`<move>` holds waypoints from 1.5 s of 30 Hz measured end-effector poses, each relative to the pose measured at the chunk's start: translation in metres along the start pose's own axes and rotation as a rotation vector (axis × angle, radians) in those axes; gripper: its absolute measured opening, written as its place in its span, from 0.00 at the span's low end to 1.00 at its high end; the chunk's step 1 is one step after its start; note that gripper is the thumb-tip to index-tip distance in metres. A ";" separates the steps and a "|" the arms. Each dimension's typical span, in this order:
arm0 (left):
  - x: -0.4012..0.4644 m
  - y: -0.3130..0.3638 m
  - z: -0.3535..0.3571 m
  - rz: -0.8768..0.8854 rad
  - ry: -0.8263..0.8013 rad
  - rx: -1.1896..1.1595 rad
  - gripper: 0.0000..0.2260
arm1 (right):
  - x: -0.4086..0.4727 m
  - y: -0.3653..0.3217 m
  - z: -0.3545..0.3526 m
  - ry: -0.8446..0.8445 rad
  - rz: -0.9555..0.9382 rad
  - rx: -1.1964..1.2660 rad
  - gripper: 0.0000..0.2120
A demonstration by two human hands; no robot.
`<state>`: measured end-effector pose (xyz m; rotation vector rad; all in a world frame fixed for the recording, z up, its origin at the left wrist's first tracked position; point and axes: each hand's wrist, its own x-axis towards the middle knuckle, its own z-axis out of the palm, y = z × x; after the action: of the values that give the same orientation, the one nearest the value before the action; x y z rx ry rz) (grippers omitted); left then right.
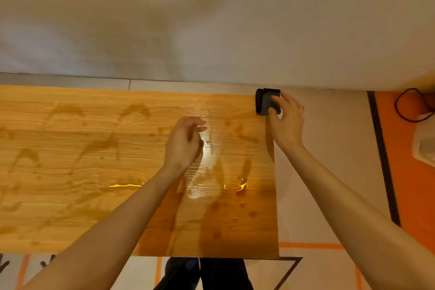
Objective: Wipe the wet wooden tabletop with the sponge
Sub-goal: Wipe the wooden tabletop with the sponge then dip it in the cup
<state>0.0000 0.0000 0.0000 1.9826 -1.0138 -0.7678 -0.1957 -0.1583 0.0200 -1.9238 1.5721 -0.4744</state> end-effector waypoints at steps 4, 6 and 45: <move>0.008 -0.016 -0.009 0.109 0.066 0.229 0.16 | 0.023 0.006 0.013 -0.038 -0.055 -0.157 0.20; 0.007 -0.027 -0.013 0.137 0.059 0.258 0.18 | 0.030 0.011 0.023 -0.064 -0.090 -0.155 0.21; 0.010 -0.077 -0.023 0.183 0.096 0.458 0.22 | 0.007 -0.002 0.083 -0.063 -0.276 -0.497 0.24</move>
<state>0.0522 0.0297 -0.0541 2.2379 -1.3830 -0.3559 -0.1411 -0.1463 -0.0421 -2.5220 1.4861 -0.1323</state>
